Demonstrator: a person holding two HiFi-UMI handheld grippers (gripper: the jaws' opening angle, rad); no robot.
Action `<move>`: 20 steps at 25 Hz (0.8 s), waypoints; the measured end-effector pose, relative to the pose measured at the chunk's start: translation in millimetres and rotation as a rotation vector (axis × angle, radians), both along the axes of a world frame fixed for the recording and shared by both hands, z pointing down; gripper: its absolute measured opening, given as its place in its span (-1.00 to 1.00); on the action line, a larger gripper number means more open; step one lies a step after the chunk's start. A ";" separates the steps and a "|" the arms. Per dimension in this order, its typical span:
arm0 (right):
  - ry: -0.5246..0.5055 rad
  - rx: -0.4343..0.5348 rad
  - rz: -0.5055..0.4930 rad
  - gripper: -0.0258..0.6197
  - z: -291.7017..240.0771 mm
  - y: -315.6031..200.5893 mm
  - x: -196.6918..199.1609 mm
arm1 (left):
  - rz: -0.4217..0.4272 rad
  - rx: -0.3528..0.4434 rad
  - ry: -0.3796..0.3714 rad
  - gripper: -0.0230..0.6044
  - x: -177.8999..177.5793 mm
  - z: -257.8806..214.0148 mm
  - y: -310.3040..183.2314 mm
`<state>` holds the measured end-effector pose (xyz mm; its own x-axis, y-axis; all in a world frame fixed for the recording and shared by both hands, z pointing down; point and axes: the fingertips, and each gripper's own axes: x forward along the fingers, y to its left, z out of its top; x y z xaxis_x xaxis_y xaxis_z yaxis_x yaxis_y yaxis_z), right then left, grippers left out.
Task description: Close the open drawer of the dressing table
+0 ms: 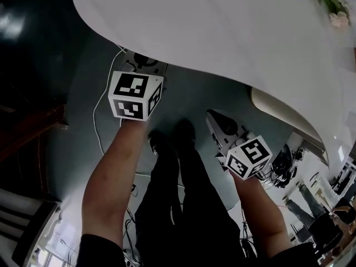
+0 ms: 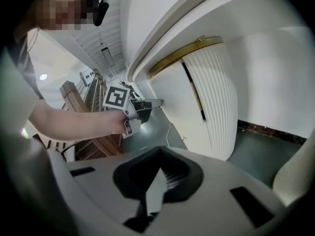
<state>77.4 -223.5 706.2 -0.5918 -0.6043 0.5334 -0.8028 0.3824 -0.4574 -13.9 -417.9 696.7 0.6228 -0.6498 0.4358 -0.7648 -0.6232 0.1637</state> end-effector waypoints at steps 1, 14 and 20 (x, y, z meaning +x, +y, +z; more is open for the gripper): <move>0.001 -0.002 0.004 -0.90 1.5 0.0 2.6 | -0.003 0.007 0.002 -0.59 1.5 -0.4 -2.1; 0.004 -0.024 -0.026 -0.90 7.4 12.2 5.5 | -0.037 0.030 0.036 -0.71 1.1 -10.4 1.9; 0.003 -0.010 -0.097 -0.90 -20.1 22.2 -17.1 | -0.055 0.037 0.043 -0.90 -22.9 -37.7 39.5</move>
<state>60.3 -201.3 686.1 -0.6459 -0.5391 0.5406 -0.7635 0.4541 -0.4593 -36.8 -378.4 659.0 0.6035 -0.6984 0.3848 -0.7906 -0.5869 0.1748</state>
